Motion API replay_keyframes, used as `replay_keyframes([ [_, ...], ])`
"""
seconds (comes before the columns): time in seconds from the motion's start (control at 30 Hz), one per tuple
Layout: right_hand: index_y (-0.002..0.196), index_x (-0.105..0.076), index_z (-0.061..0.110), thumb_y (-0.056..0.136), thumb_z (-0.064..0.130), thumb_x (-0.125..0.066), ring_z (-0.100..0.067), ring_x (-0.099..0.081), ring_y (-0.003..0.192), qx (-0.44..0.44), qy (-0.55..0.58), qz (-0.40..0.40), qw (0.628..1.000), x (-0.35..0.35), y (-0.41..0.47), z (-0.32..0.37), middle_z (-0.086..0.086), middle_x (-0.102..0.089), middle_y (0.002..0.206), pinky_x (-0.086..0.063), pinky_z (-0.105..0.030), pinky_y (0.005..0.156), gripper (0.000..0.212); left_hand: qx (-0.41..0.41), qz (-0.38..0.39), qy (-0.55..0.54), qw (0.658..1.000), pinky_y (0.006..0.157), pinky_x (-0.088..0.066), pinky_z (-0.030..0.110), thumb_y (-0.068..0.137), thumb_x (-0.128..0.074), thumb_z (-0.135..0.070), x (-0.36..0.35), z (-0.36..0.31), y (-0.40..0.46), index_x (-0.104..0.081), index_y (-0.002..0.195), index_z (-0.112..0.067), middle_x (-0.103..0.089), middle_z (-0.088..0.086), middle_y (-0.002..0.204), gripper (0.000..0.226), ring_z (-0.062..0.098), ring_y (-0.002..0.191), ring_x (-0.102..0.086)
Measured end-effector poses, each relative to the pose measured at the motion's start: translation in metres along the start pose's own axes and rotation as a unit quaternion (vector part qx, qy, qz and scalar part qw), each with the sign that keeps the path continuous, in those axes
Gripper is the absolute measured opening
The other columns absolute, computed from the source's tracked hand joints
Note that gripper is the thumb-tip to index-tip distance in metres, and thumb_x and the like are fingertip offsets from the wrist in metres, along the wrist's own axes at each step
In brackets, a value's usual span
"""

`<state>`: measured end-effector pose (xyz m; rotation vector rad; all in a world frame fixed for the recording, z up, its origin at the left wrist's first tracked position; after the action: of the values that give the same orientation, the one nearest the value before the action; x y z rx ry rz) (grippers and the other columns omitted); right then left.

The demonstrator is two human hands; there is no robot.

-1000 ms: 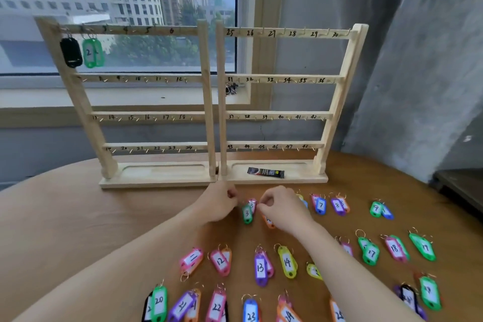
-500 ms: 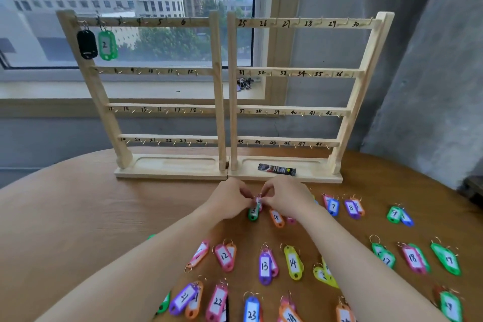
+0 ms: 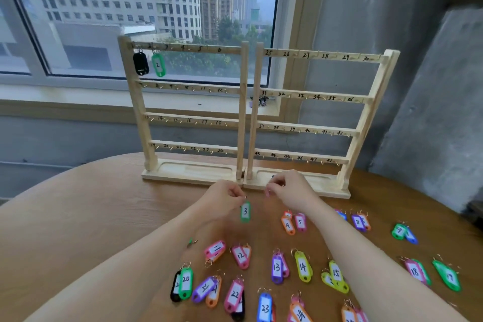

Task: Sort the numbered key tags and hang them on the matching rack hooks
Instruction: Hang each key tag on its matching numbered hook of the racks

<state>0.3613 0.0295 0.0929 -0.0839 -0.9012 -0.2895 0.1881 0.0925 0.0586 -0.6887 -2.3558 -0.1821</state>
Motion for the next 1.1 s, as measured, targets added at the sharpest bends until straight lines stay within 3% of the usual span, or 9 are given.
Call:
replay_keyframes([
  [0.13,0.085,-0.078,0.014,0.099,0.02,-0.062,-0.017,-0.068,0.07,0.023,0.056,-0.031,0.998,0.018,-0.009,0.037,0.004,-0.072,0.073,-0.051,-0.03,0.065,0.022,-0.017,-0.05,-0.054,0.997,0.056,-0.044,0.015,0.088,-0.073,-0.011,0.046,-0.013,-0.015,-0.072,0.082,-0.01,-0.07,0.001,0.072,0.006,0.008,0.064,-0.059],
  [0.23,0.088,-0.078,0.014,0.099,0.019,-0.062,-0.007,-0.065,0.058,0.049,0.081,-0.044,0.995,0.029,-0.015,0.072,0.009,-0.072,0.068,-0.046,-0.019,0.056,0.02,-0.031,-0.081,-0.08,0.993,0.065,-0.05,0.021,0.086,-0.075,-0.012,0.084,-0.022,-0.027,-0.075,0.085,-0.012,-0.076,0.002,0.078,0.001,0.009,0.071,-0.067],
  [0.37,0.086,-0.073,0.018,0.103,0.018,-0.057,-0.012,-0.065,0.061,0.092,0.077,-0.061,0.991,0.044,-0.016,0.125,0.002,-0.075,0.078,-0.055,-0.028,0.064,0.022,-0.05,-0.104,-0.076,0.99,0.078,-0.056,0.028,0.087,-0.074,-0.017,0.137,-0.031,-0.039,-0.081,0.089,-0.025,-0.078,-0.007,0.085,0.01,0.009,0.082,-0.072],
  [0.5,0.076,-0.073,0.02,0.102,0.019,-0.058,-0.015,-0.065,0.069,0.155,0.035,-0.095,0.983,0.067,-0.006,0.185,0.006,-0.072,0.074,-0.052,-0.031,0.071,0.03,-0.078,-0.132,-0.065,0.986,0.065,-0.046,0.024,0.089,-0.07,-0.018,0.196,-0.042,-0.046,-0.082,0.087,-0.027,-0.077,0.001,0.081,0.015,0.012,0.066,-0.06],
  [0.6,0.087,-0.074,0.021,0.101,0.024,-0.061,-0.009,-0.063,0.079,0.196,0.015,-0.097,0.976,0.085,0.007,0.232,0.011,-0.069,0.081,-0.051,-0.029,0.073,0.02,-0.115,-0.154,-0.052,0.98,0.065,-0.047,0.015,0.094,-0.068,-0.019,0.239,-0.058,-0.052,-0.079,0.088,-0.027,-0.076,-0.007,0.082,0.014,0.003,0.07,-0.065],
  [0.8,0.097,-0.078,0.017,0.099,0.027,-0.065,-0.019,-0.068,0.078,0.239,-0.041,-0.095,0.965,0.119,0.04,0.306,0.004,-0.073,0.084,-0.059,-0.038,0.075,0.016,-0.153,-0.238,-0.049,0.958,0.083,-0.055,0.042,0.095,-0.068,-0.024,0.316,-0.079,-0.039,-0.075,0.086,-0.027,-0.076,0.001,0.086,0.011,0.027,0.087,-0.07],
  [0.9,0.098,-0.079,0.013,0.099,0.026,-0.066,-0.009,-0.062,0.069,0.255,-0.074,-0.102,0.959,0.126,0.056,0.328,0.007,-0.072,0.081,-0.05,-0.028,0.07,0.018,-0.179,-0.255,-0.038,0.949,0.072,-0.052,0.031,0.095,-0.068,-0.021,0.336,-0.093,-0.027,-0.076,0.087,-0.024,-0.075,-0.001,0.082,0.011,0.015,0.074,-0.066],
  [1.0,0.091,-0.079,0.017,0.096,0.025,-0.068,-0.014,-0.067,0.071,0.252,-0.086,-0.116,0.957,0.13,0.075,0.336,0.005,-0.074,0.079,-0.054,-0.032,0.072,0.014,-0.194,-0.262,0.014,0.945,0.064,-0.048,0.016,0.094,-0.07,-0.02,0.341,-0.108,-0.011,-0.077,0.088,-0.022,-0.07,-0.009,0.08,0.01,0.007,0.073,-0.064],
  [1.1,0.088,-0.078,0.02,0.096,0.026,-0.068,-0.02,-0.069,0.077,0.252,-0.105,-0.123,0.954,0.13,0.09,0.339,0.004,-0.075,0.079,-0.058,-0.041,0.081,0.014,-0.2,-0.262,0.039,0.943,0.071,-0.056,0.032,0.093,-0.07,-0.02,0.342,-0.12,0.006,-0.074,0.082,-0.031,-0.073,-0.01,0.078,0.016,0.013,0.077,-0.069],
])
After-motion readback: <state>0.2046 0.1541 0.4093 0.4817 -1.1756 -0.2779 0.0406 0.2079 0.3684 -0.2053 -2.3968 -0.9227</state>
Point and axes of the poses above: each hand's wrist, its own y-axis towards the middle knuckle, its own x-axis out of the back of the hand, z = x × y, the point moved 8 cm from there along y, towards the middle knuckle
